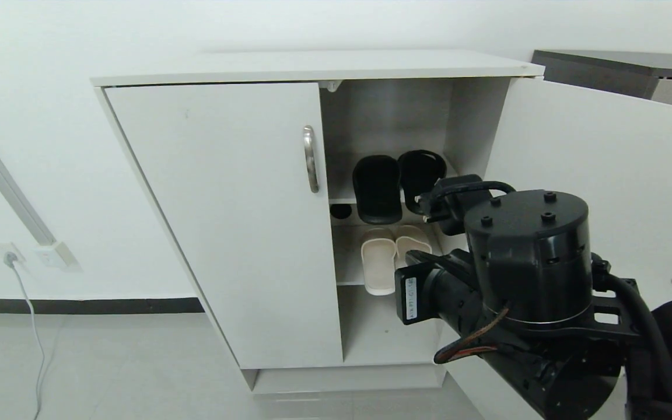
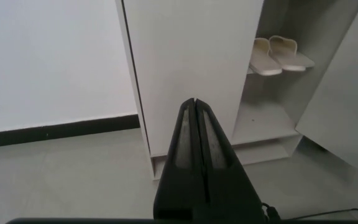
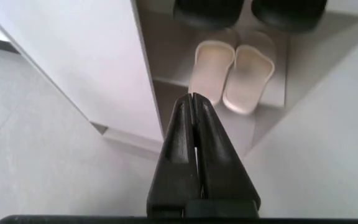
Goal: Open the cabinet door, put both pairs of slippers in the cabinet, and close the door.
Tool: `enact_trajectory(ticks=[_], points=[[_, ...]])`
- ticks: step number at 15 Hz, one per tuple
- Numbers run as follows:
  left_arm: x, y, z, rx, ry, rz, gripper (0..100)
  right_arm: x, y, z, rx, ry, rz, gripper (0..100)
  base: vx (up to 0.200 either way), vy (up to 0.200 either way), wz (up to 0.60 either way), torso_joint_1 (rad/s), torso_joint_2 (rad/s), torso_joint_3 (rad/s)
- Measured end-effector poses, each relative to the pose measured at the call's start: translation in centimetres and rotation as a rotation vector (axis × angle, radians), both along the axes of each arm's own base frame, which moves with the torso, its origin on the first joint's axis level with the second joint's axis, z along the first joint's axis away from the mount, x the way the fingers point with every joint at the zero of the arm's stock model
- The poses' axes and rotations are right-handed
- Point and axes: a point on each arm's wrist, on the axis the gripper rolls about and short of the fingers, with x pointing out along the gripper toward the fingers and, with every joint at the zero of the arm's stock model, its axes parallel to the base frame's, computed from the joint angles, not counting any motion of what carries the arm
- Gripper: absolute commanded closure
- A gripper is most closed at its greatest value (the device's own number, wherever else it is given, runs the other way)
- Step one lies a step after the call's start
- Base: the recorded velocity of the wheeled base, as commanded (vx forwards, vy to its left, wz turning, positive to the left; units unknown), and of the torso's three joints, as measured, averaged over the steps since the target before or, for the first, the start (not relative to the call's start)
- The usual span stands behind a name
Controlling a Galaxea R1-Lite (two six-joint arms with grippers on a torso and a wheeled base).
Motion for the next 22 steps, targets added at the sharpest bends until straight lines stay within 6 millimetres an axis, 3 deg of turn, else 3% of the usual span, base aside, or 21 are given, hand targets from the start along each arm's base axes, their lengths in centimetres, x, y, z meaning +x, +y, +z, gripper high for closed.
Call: enact_trajectory(ticks=[7,22], points=[[0.0,0.0,0.0,0.000,0.000,0.000,100,0.4,-0.1,-0.8,-0.015,0.021,0.009,100,-0.200,0.000,0.00,0.002,0.00,0.003],[0.0,0.0,0.0,-0.002,0.000,0.000,100,1.1,-0.6,-1.5,-0.038,0.031,-0.011,100,0.000,0.000,0.00,0.000,0.00,0.000]])
